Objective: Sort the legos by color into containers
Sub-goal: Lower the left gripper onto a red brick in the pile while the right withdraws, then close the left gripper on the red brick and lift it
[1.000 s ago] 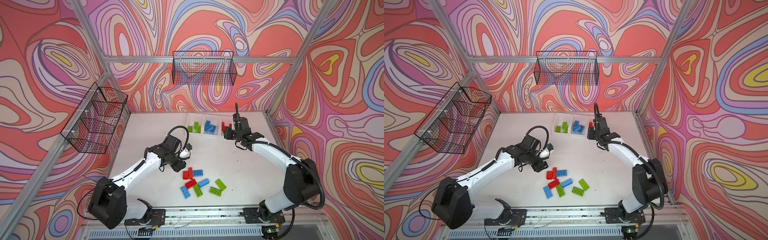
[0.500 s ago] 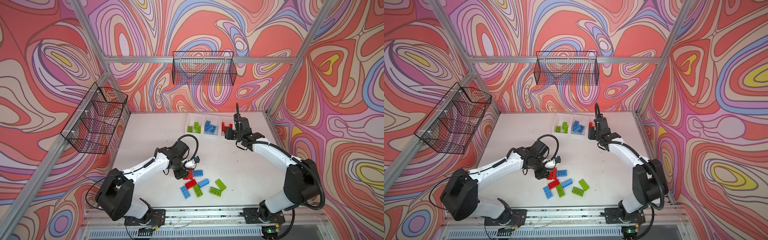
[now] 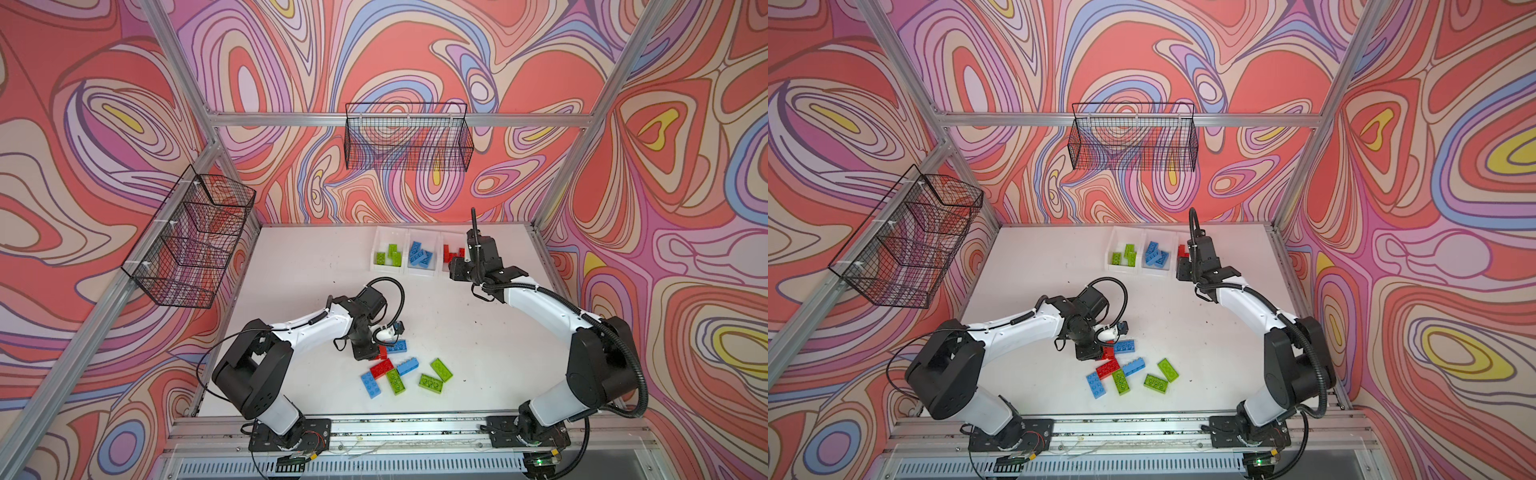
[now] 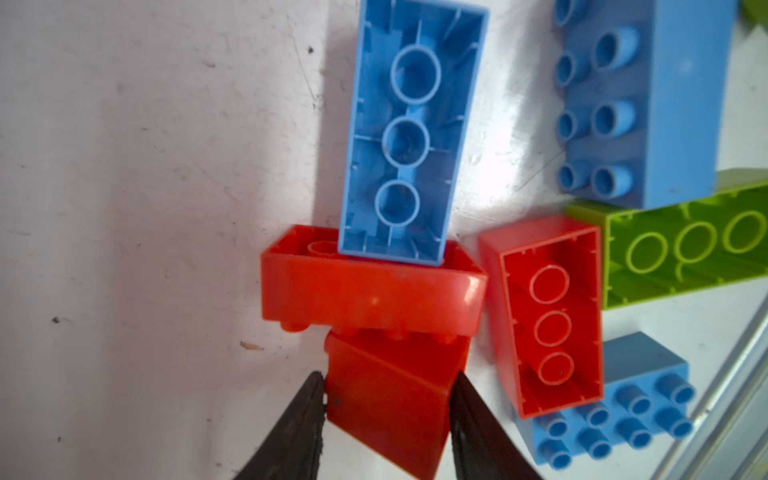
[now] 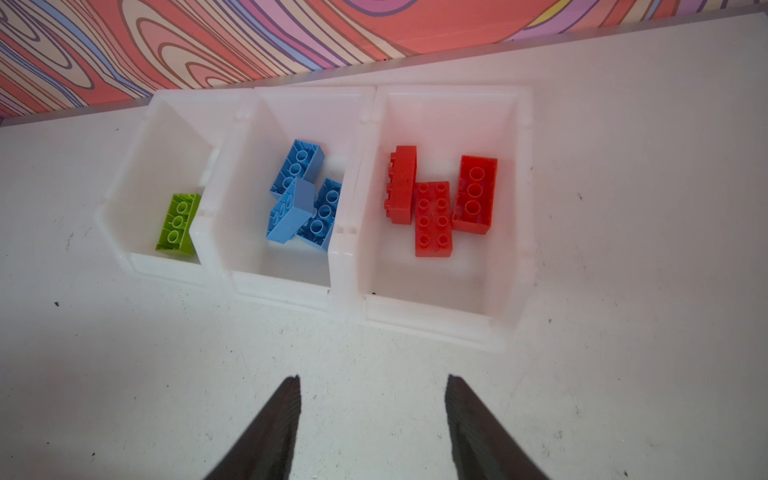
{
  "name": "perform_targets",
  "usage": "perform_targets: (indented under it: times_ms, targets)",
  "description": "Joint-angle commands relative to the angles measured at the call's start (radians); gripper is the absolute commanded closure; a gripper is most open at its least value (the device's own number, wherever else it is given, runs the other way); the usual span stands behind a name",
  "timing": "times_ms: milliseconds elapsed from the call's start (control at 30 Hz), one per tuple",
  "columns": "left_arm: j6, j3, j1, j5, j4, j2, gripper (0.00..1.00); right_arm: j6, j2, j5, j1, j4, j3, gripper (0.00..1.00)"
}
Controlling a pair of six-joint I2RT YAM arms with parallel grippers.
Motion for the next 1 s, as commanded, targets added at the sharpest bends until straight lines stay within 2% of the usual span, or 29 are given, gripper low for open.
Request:
perform_targets:
  times_ms: [0,333,567,600,667,767,967]
  targets:
    - [0.021,-0.014,-0.010,-0.028,0.016,0.024,0.56,0.008,-0.014,0.021,-0.006,0.015,-0.024,0.41]
    - [0.018,-0.009,-0.016,-0.061,0.019,0.017,0.67,0.016,-0.032,0.020,-0.005,0.021,-0.047,0.41]
    - [0.024,-0.024,-0.016,-0.141,0.043,-0.030,0.69,0.017,-0.038,0.016,-0.006,0.021,-0.052,0.41]
    - [0.024,-0.027,-0.016,-0.149,0.050,-0.034,0.67,0.018,-0.038,0.014,-0.007,0.023,-0.053,0.41]
    - [0.027,-0.037,-0.014,-0.164,0.064,-0.038,0.51,0.022,-0.038,0.011,-0.006,0.026,-0.053,0.41]
    - [0.023,-0.036,-0.014,-0.177,0.073,-0.024,0.41,0.023,-0.036,0.006,-0.007,0.027,-0.053,0.41]
    - [0.016,-0.024,-0.014,-0.174,0.073,-0.012,0.31,0.019,-0.037,0.010,-0.007,0.020,-0.047,0.41]
